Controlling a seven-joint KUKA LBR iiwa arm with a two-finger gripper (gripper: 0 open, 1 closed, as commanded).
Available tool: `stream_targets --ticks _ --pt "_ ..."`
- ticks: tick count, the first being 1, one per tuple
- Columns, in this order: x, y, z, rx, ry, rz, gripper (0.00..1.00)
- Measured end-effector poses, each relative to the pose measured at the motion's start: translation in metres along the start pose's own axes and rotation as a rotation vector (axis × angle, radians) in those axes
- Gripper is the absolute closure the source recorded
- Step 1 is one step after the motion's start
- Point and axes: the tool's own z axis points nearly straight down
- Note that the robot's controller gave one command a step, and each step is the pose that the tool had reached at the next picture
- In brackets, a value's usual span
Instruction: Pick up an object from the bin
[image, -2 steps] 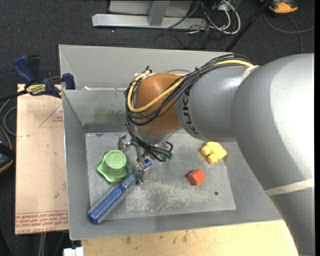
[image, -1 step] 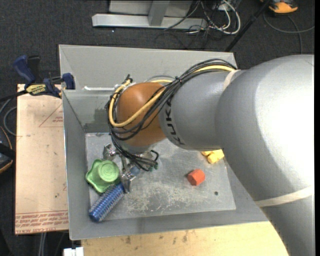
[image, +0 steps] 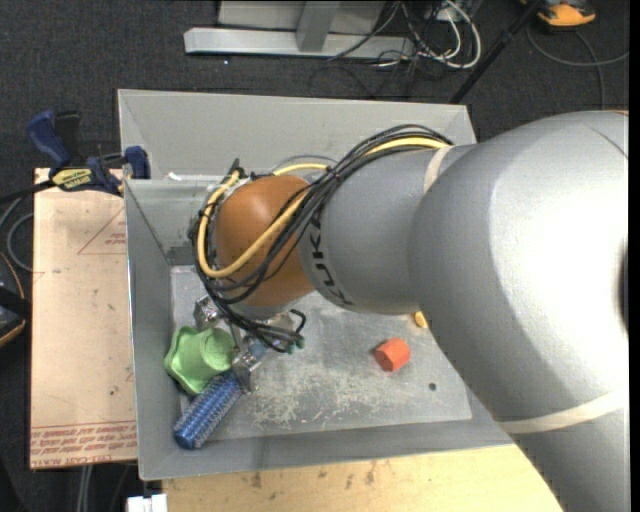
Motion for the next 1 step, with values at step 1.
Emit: stream_targets --ticks 1 --pt "0.0002 -0.0015 0.0002 -0.003 0.000 0.007 1.00"
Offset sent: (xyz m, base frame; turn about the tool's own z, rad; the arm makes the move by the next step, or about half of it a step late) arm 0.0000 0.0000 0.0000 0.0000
